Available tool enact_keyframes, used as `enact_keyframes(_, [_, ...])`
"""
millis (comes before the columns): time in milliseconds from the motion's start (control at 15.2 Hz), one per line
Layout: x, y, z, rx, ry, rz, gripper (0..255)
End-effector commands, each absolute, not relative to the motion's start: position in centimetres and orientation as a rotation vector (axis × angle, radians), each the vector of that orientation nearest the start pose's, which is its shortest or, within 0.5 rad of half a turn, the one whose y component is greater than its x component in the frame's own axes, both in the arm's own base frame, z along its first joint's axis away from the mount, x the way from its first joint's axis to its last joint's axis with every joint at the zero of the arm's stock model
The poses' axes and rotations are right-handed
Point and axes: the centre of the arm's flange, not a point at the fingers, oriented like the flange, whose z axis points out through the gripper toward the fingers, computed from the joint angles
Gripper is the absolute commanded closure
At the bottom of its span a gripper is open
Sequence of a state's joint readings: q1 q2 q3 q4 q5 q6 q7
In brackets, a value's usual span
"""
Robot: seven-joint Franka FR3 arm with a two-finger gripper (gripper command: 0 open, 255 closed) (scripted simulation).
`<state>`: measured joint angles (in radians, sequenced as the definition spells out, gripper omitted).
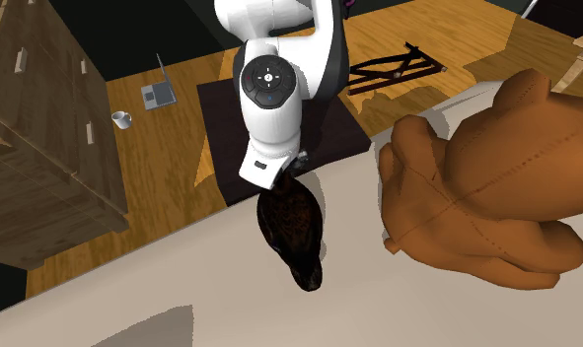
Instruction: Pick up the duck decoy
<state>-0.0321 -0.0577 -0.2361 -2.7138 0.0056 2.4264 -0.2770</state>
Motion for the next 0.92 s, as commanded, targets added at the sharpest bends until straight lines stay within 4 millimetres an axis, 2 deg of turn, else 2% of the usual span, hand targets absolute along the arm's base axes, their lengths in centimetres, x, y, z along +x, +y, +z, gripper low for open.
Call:
enact_keyframes(0, [36.4, -9.9, 22.7, -3.046, -0.009, 0.334, 255])
enact_keyframes(66, [36.4, -9.8, 22.7, -3.046, -0.009, 0.334, 255])
enact_keyframes(858, [36.4, -9.8, 29.0, -3.046, -0.009, 0.334, 255])
